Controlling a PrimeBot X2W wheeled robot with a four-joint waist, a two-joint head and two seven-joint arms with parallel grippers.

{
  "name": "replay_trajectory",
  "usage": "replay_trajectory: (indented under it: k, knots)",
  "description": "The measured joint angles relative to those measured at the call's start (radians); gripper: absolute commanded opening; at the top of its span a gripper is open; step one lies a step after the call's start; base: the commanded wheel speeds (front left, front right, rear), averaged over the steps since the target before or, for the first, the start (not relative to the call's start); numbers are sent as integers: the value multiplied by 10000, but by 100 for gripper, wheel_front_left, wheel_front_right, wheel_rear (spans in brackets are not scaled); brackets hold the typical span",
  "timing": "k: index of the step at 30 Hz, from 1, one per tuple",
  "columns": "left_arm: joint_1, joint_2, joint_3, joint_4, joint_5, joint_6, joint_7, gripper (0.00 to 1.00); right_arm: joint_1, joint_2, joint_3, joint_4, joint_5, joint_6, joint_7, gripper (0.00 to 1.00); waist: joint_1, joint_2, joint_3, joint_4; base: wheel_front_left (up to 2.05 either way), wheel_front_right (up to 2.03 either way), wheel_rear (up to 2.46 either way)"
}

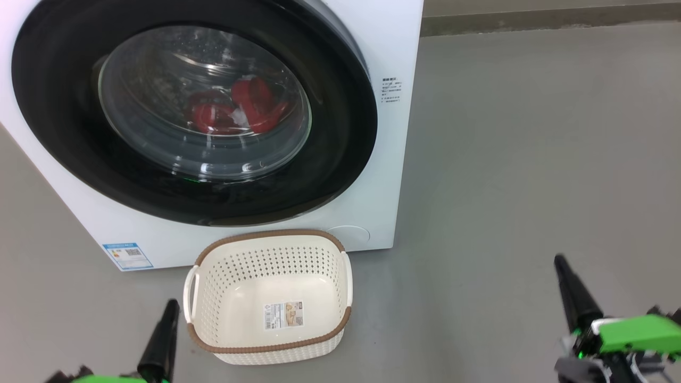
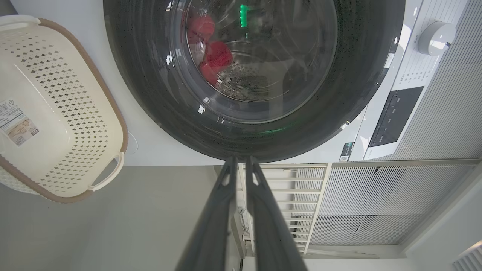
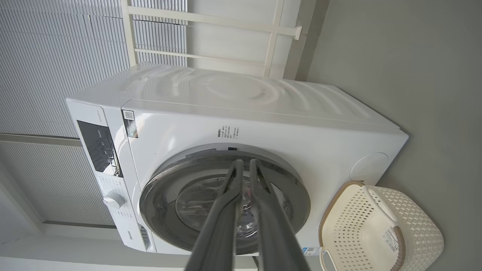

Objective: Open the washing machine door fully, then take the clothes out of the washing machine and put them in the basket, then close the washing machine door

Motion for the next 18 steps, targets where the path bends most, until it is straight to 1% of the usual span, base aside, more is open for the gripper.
replay_trajectory:
  k: [6,12,18]
  knots:
    - [476,-190,-121,635,2,13,-4,100,569,236,109,675,-2,-2,0,100,0,0,19,-1,0,0,0]
    - [461,-194,-221,654,71,13,-163,100,573,240,205,688,-59,-2,-136,100,4,0,-33,-7,0,0,0]
    - [459,-153,-360,648,456,13,-339,100,546,136,477,698,-470,0,-336,100,2,0,-37,-15,0,0,0]
